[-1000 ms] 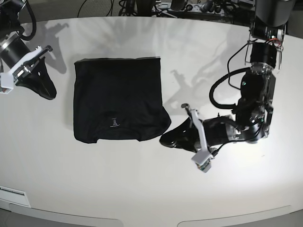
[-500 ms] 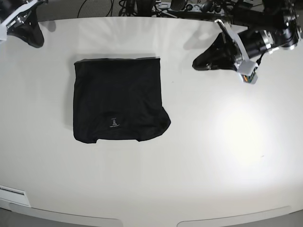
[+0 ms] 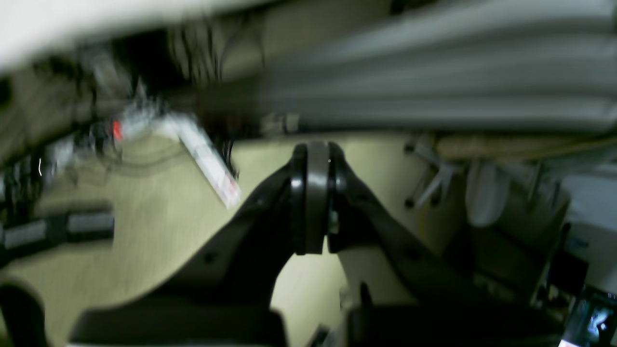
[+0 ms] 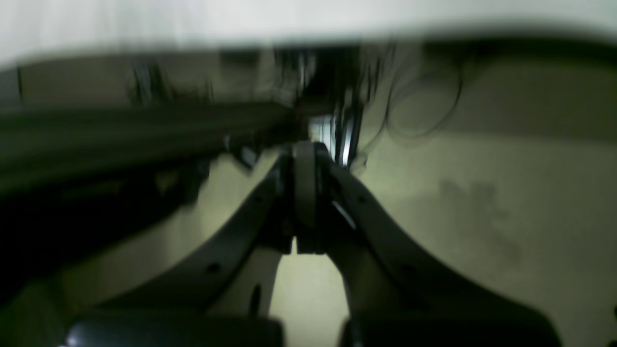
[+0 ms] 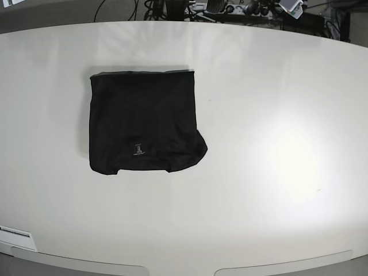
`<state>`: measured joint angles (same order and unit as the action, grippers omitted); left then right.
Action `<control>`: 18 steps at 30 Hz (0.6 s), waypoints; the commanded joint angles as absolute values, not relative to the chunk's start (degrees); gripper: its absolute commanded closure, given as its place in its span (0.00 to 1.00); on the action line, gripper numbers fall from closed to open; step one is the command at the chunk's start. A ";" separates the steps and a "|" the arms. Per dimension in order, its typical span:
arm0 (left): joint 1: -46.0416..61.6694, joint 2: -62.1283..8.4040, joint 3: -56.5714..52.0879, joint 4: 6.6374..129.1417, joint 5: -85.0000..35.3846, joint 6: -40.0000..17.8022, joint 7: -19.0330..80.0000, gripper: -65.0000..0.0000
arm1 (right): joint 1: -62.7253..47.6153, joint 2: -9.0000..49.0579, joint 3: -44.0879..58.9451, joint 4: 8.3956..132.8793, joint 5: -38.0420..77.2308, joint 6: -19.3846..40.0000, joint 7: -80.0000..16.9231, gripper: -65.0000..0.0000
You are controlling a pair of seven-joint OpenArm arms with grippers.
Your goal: Fold the T-shirt properly
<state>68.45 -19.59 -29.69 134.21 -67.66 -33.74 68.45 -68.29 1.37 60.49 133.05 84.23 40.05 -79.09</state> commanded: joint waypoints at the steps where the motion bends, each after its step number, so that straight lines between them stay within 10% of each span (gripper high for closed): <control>1: 68.82 -20.23 -30.02 135.00 -68.03 -34.37 67.42 1.00 | -69.71 1.91 59.55 131.55 85.00 40.00 -78.46 1.00; 12: 50.61 -23.97 -14.63 91.90 -58.02 -34.39 59.09 1.00 | -65.52 9.54 31.16 104.40 52.42 39.16 -53.32 1.00; 18: 36.69 -23.94 -0.25 65.76 -41.76 -34.35 36.03 1.00 | -54.35 10.74 21.85 85.76 34.41 39.18 -37.74 1.00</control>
